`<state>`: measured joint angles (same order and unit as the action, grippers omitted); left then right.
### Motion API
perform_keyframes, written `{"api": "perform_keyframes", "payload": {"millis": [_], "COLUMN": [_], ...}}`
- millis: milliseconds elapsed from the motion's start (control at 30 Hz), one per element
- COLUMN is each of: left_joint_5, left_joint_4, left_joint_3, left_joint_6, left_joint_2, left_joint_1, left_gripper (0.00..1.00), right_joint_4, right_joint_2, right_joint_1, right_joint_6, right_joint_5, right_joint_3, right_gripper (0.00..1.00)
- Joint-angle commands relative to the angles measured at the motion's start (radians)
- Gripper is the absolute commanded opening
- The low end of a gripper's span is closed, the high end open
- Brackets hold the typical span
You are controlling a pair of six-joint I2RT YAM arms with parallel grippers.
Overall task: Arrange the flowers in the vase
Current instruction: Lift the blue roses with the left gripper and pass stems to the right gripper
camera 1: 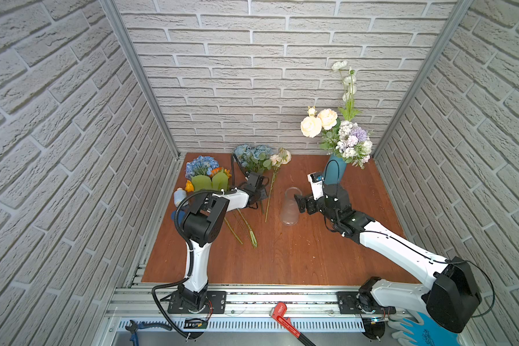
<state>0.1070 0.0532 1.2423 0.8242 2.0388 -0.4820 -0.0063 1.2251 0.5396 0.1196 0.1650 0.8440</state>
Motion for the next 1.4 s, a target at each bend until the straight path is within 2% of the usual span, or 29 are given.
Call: {"api": "perform_keyframes", "payload": {"millis": [0, 133, 267, 600, 733, 967, 1067, 1200, 1367], "left_joint_5": [0.023, -0.017, -0.052, -0.234, -0.299, -0.424, -0.453, -0.487, -0.502], "left_joint_4": [0.043, 0.086, 0.122, 0.32, 0.401, 0.523, 0.537, 0.563, 0.593], "left_joint_3": [-0.035, -0.081, -0.138, -0.284, -0.317, -0.325, -0.314, -0.302, -0.295], "left_joint_6": [-0.038, -0.107, -0.179, -0.339, -0.35, -0.326, -0.338, -0.345, -0.346], "left_joint_2": [-0.1, -0.206, -0.325, -0.637, -0.725, -0.774, -0.772, -0.762, -0.742], "left_joint_1": [0.026, 0.041, 0.055, 0.081, 0.081, 0.042, 0.013, -0.016, -0.051], "left_gripper": [0.0, 0.0, 0.0, 0.0, 0.0, 0.0, 0.0, 0.0, 0.0], "right_joint_4": [-0.007, -0.023, -0.054, -0.027, -0.009, 0.141, 0.199, 0.295, 0.295], "right_joint_2": [-0.003, -0.005, 0.0, 0.035, 0.075, 0.142, 0.174, 0.192, 0.21], "right_joint_1": [0.0, 0.0, 0.0, 0.0, 0.0, 0.0, 0.001, 0.004, 0.005], "right_joint_6": [0.002, 0.013, 0.022, 0.096, 0.145, 0.248, 0.293, 0.344, 0.36], "right_joint_5": [0.019, 0.035, -0.001, -0.155, -0.277, -0.44, -0.51, -0.55, -0.562], "right_joint_3": [0.041, 0.076, 0.131, 0.277, 0.366, 0.433, 0.447, 0.431, 0.434], "right_gripper": [0.99, 0.98, 0.96, 0.79, 0.73, 0.7, 0.62, 0.59, 0.55]}}
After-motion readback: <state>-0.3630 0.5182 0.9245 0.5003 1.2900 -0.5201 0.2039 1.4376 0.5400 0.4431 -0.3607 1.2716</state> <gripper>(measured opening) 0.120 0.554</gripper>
